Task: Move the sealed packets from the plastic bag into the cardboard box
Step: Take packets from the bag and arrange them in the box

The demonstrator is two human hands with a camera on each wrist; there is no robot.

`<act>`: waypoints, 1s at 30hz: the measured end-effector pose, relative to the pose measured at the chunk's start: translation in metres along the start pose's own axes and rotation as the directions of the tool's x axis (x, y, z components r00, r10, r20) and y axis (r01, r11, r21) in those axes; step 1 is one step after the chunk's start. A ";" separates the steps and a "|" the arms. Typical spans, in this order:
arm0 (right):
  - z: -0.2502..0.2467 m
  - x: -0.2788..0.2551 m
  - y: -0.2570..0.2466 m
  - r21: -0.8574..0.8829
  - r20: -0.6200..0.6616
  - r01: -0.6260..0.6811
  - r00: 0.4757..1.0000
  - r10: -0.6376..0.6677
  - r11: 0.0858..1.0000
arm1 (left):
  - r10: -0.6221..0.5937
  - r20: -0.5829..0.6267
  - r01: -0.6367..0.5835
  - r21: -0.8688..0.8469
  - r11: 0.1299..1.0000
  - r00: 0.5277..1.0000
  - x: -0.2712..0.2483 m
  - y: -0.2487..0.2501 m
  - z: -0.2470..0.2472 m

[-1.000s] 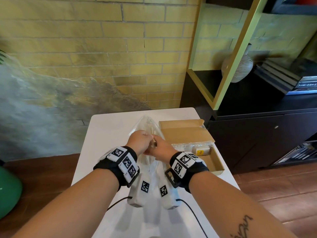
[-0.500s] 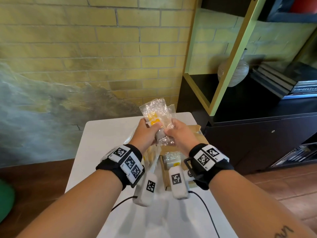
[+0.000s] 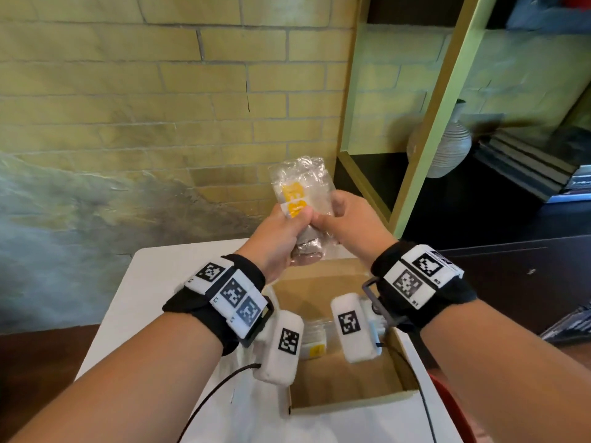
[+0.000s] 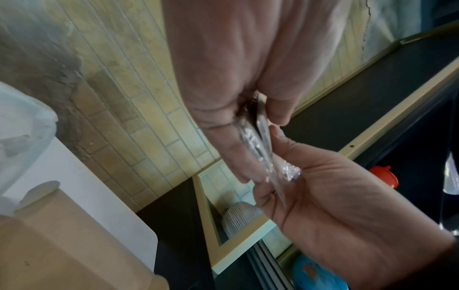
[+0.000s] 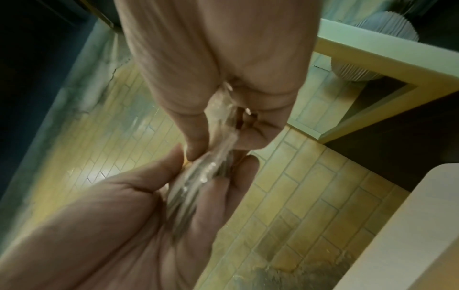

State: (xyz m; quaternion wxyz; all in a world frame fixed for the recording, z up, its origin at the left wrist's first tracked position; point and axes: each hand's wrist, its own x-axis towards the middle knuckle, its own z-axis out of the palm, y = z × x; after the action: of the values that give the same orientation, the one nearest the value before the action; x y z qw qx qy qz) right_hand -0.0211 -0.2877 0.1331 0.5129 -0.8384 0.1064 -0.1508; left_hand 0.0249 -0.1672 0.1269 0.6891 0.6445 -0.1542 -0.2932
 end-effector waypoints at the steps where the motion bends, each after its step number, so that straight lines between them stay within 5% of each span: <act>1: 0.000 0.004 0.006 0.000 -0.023 0.008 1.000 -0.008 1.000 | 0.014 0.009 -0.014 0.006 1.000 1.000 0.005 -0.005 0.000; 9: -0.002 0.009 0.032 -0.002 -0.058 0.072 0.996 -0.072 0.997 | 0.193 0.097 -0.195 0.011 0.981 0.976 0.014 -0.037 -0.005; 16: 0.006 -0.031 0.050 -0.021 -0.048 0.100 0.994 -0.100 0.995 | 0.270 0.015 -0.270 0.063 0.961 0.963 -0.025 -0.068 0.005; 30: -0.020 -0.143 0.051 -0.022 -0.045 0.122 0.991 -0.122 0.992 | 0.220 -0.118 -0.212 0.077 0.974 0.968 -0.127 -0.095 0.035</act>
State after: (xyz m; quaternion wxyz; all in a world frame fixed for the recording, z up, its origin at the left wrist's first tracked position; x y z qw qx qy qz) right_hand -0.1632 -0.2793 0.0756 0.4922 -0.8444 0.0682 -0.2001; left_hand -0.1145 -0.1187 0.0594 0.7044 0.6627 -0.1890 -0.1698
